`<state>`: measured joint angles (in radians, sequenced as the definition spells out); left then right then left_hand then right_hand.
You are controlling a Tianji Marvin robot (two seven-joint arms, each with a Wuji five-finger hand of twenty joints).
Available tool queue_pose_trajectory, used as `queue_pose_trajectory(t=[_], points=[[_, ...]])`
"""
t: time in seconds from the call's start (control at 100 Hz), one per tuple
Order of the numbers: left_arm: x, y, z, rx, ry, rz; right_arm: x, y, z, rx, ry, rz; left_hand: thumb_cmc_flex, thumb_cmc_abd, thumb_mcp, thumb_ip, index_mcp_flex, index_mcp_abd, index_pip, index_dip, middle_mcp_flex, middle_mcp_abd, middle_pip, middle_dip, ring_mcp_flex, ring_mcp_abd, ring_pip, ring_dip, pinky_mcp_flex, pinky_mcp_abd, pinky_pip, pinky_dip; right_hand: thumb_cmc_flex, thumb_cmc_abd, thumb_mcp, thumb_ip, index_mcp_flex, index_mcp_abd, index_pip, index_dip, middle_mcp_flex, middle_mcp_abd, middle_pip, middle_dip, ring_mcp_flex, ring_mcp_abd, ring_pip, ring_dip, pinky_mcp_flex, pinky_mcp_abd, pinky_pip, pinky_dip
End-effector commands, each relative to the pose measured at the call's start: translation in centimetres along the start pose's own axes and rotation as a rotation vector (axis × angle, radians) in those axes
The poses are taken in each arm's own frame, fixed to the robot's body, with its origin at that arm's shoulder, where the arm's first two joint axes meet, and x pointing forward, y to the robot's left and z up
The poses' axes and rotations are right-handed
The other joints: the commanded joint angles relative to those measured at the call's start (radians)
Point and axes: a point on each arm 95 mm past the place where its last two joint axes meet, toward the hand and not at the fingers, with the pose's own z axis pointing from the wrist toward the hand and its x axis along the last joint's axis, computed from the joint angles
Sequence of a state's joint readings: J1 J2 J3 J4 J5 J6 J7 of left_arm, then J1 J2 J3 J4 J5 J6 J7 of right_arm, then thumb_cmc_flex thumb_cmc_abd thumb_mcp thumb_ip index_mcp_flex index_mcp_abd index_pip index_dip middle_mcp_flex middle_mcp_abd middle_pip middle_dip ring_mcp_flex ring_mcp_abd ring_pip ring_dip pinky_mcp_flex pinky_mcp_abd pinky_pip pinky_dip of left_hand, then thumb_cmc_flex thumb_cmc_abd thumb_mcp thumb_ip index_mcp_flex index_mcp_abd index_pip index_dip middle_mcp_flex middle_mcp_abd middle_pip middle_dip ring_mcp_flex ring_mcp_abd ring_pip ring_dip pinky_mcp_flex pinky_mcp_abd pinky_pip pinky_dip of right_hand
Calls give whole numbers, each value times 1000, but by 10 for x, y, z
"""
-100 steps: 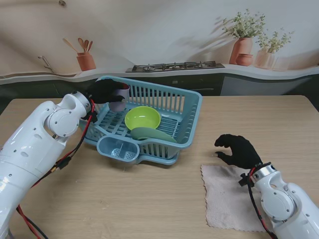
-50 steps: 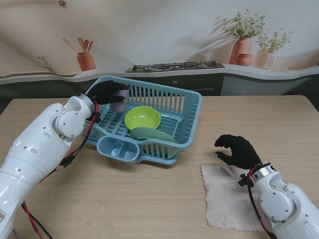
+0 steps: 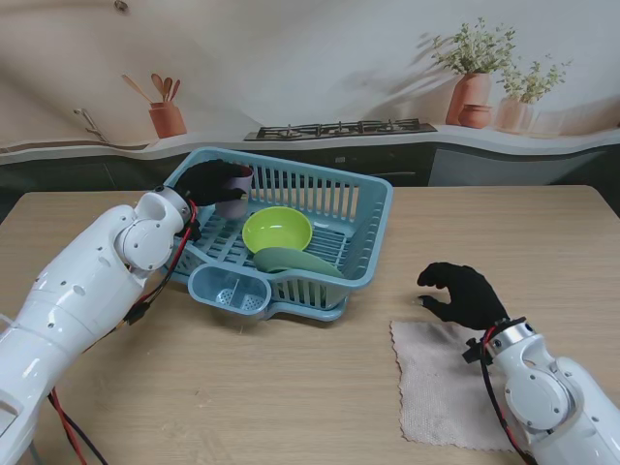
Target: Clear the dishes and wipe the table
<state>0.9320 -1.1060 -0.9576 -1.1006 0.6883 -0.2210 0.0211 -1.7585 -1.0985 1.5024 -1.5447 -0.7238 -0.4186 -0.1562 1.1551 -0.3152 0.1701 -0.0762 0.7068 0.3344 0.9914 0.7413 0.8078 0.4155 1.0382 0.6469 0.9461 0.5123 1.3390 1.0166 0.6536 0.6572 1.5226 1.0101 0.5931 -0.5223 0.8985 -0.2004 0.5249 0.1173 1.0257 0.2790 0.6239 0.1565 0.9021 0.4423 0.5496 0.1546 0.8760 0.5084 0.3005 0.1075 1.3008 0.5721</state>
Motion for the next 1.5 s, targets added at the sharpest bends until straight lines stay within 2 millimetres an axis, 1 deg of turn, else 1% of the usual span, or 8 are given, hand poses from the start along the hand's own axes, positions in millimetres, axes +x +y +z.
queue_pose_trajectory(t=[0.0,0.43,0.65,0.85,1.01,1.22,1.41,1.49], points=[[1,1,3,-4,-8,0,1,-3,0,14,1,3,122,65,32,24,-5,-42,74,1,55,104,98,24,4,-51,-1,-18,-13,-11,6,-12,-18,-4,25,8,8,2,3,-1,3,0,-9,-10,-12,13,-10,-4,-10,5,-8,0],[-5,17,-1,-3,-55,-4,-1,-4,0,15,3,-1,124,63,31,25,0,-39,67,-18,53,106,90,11,-4,-42,-22,-28,-21,-1,-7,-30,-18,-4,25,8,8,2,3,0,3,0,-9,-10,-12,12,-10,-4,-10,4,-8,0],[-8,20,-3,17,-66,-6,-1,-4,1,17,5,-2,124,63,32,26,-2,-40,65,-29,52,103,81,2,-16,-35,-48,-40,-38,3,-26,-45,-18,-4,25,8,8,4,2,0,3,0,-9,-11,-13,13,-10,-4,-10,3,-8,0],[-11,24,-6,32,-86,-13,-1,-5,1,18,5,-1,126,63,31,27,3,-37,53,-71,47,99,49,-17,-32,-16,-96,-63,-61,14,-57,-79,-18,-4,25,9,8,2,2,0,3,1,-9,-11,-12,13,-10,-4,-10,4,-8,0],[-13,28,-7,43,-107,-12,-1,-6,1,19,5,0,129,62,32,28,13,-27,28,-140,48,95,-19,-49,-61,16,-187,-105,-113,31,-102,-124,-19,-4,26,9,7,3,2,1,3,0,-9,-10,-12,12,-10,-4,-10,4,-8,1],[-15,36,-8,21,-147,-22,-1,-6,2,20,4,1,135,62,28,33,33,-12,-26,-231,38,98,-106,-86,-117,60,-294,-155,-198,38,-161,-143,-19,-4,25,9,8,3,2,1,3,-1,-9,-10,-12,12,-10,-4,-10,7,-7,1],[-15,41,-8,0,-182,-30,-1,-7,2,21,2,2,127,48,34,36,69,-2,-133,-326,26,97,-224,-137,-184,104,-415,-222,-275,41,-235,-171,-21,-3,26,9,7,3,2,1,2,0,-9,-10,-13,12,-10,-4,-11,5,-8,1],[-15,41,-8,-5,-188,-34,-1,-7,2,21,3,2,117,43,42,34,78,2,-163,-345,25,93,-253,-150,-199,109,-441,-241,-288,41,-257,-185,-21,-3,26,10,7,2,2,2,2,-1,-9,-10,-12,12,-10,-3,-11,5,-8,1]])
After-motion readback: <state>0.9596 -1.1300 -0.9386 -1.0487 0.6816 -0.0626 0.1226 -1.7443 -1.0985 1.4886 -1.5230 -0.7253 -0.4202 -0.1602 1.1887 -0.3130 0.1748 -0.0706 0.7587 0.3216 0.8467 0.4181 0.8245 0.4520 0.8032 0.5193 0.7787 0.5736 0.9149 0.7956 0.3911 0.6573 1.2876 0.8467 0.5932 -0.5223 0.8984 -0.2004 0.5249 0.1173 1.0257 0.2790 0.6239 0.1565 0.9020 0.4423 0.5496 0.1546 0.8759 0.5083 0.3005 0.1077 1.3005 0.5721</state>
